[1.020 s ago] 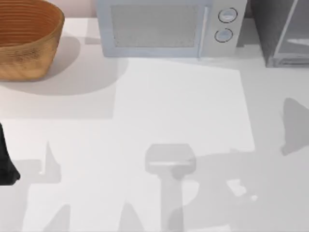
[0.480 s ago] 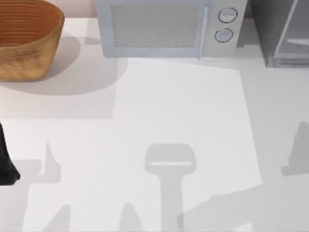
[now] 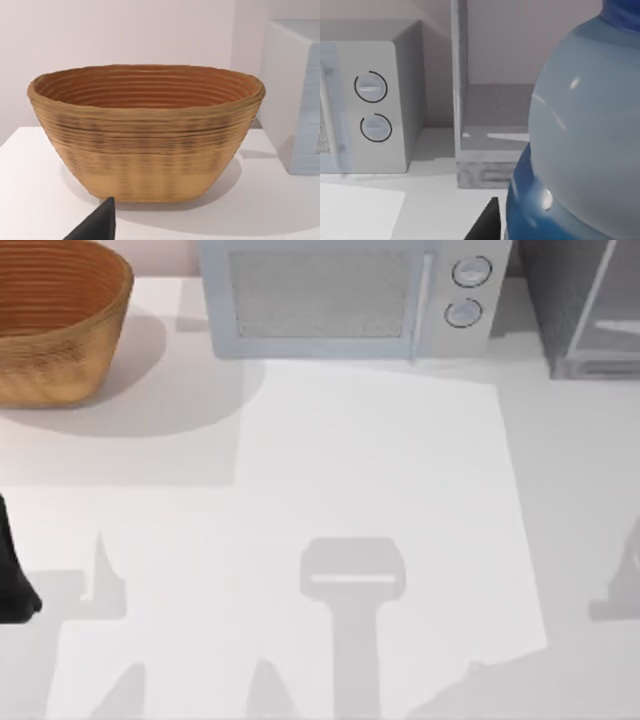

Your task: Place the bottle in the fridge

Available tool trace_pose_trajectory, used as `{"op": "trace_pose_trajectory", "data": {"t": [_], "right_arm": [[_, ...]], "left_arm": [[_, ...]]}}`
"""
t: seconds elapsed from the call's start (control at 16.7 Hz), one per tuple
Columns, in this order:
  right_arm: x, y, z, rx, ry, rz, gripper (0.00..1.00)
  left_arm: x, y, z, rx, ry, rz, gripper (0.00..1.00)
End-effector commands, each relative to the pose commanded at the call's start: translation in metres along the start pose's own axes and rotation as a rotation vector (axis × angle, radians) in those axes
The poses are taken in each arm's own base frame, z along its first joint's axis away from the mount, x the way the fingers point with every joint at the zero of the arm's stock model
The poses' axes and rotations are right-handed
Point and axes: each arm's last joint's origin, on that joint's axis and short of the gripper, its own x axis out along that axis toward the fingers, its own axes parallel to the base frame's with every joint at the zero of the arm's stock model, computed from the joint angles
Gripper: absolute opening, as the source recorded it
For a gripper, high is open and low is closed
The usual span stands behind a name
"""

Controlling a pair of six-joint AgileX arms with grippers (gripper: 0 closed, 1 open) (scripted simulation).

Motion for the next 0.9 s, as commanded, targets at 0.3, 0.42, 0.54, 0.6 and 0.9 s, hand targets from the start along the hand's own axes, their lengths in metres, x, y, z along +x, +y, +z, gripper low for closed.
{"op": "trace_pose_trajectory", "data": {"t": [0.3,0.42,0.54,0.6,0.9], "right_arm": [[0.000,0.000,0.000,0.001,0.001,-0.001,0.01],[0.000,-0.001,0.011,0.002,-0.034,-0.001,0.01],[0.001,-0.002,0.029,0.002,-0.083,-0.001,0.01],[0.002,-0.002,0.040,0.001,-0.106,0.000,0.01],[0.036,-0.008,0.095,-0.013,-0.160,0.013,0.01]], "left_arm": [[0.000,0.000,0.000,0.000,0.000,0.000,1.00],[0.000,0.000,0.000,0.000,0.000,0.000,1.00],[0.000,0.000,0.000,0.000,0.000,0.000,1.00],[0.000,0.000,0.000,0.000,0.000,0.000,1.00],[0.000,0.000,0.000,0.000,0.000,0.000,1.00]]}}
